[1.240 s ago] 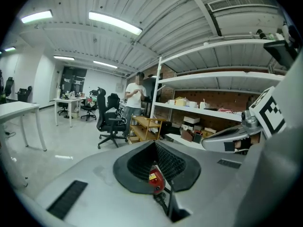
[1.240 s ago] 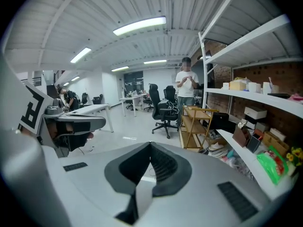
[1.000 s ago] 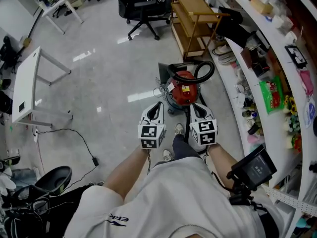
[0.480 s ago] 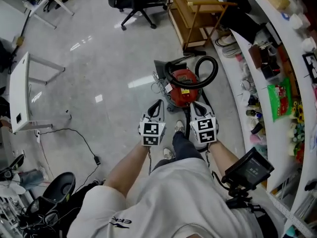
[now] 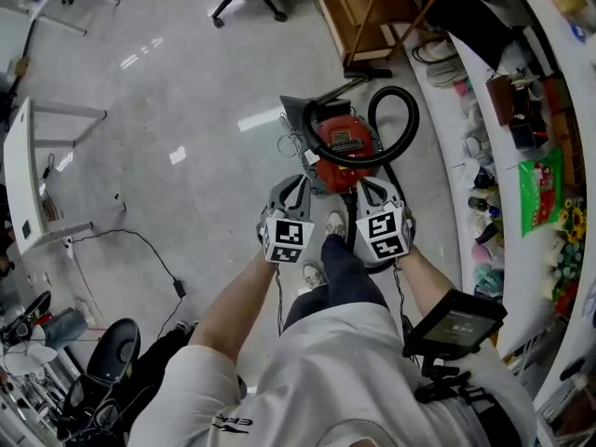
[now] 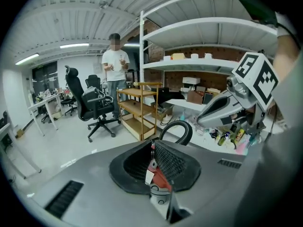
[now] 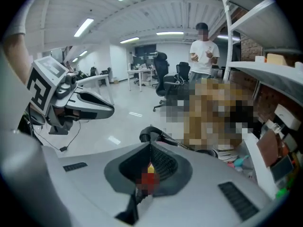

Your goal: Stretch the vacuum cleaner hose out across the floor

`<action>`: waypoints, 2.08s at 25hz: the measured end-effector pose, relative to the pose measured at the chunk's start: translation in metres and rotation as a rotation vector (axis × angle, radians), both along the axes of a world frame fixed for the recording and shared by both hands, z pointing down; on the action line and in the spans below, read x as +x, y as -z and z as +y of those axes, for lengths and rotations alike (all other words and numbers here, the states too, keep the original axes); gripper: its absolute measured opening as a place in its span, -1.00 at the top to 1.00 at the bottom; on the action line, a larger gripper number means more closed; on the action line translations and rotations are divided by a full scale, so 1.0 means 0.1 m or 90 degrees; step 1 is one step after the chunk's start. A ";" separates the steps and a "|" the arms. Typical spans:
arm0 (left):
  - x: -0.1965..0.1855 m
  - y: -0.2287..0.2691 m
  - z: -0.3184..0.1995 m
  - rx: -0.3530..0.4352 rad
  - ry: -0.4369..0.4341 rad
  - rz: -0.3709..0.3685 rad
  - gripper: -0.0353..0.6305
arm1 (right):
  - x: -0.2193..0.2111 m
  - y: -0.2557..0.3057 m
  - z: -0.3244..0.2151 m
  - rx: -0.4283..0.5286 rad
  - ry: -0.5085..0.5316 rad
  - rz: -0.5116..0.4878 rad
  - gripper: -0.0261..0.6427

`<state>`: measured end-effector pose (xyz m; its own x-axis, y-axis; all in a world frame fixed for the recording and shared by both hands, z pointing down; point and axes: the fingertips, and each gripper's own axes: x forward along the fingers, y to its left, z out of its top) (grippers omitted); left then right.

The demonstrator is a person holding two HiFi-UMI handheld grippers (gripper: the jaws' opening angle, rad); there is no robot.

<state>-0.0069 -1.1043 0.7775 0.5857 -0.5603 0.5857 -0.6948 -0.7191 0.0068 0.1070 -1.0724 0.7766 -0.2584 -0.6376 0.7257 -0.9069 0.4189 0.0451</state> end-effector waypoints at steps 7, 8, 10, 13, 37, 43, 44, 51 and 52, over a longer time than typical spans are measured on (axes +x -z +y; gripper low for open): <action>0.21 -0.61 -0.14 0.025 -0.105 -0.083 0.81 | 0.07 -0.53 -0.09 -0.025 0.097 0.090 0.72; 0.24 -0.69 -0.15 0.031 -0.126 -0.097 0.75 | 0.07 -0.59 -0.09 -0.028 0.114 0.105 0.68; 0.29 -0.83 -0.16 0.045 -0.165 -0.123 0.62 | 0.08 -0.71 -0.11 -0.027 0.149 0.138 0.59; 0.35 -1.03 -0.20 0.076 -0.220 -0.168 0.50 | 0.11 -0.86 -0.15 -0.020 0.194 0.190 0.45; 0.78 -1.87 -0.85 0.308 -0.486 -0.370 0.07 | 0.27 -1.59 -0.53 0.029 0.359 0.397 0.16; 0.82 -1.82 -0.88 0.294 -0.474 -0.352 0.07 | 0.28 -1.46 -0.52 0.067 0.365 0.404 0.27; 0.83 -1.80 -0.92 0.287 -0.466 -0.351 0.07 | 0.29 -1.41 -0.55 0.074 0.362 0.404 0.29; 1.18 -1.38 -1.16 0.244 -0.427 -0.301 0.07 | 0.58 -0.97 -0.70 0.083 0.308 0.388 0.36; 1.25 -1.31 -1.19 0.243 -0.427 -0.293 0.07 | 0.64 -0.89 -0.72 0.084 0.299 0.386 0.36</action>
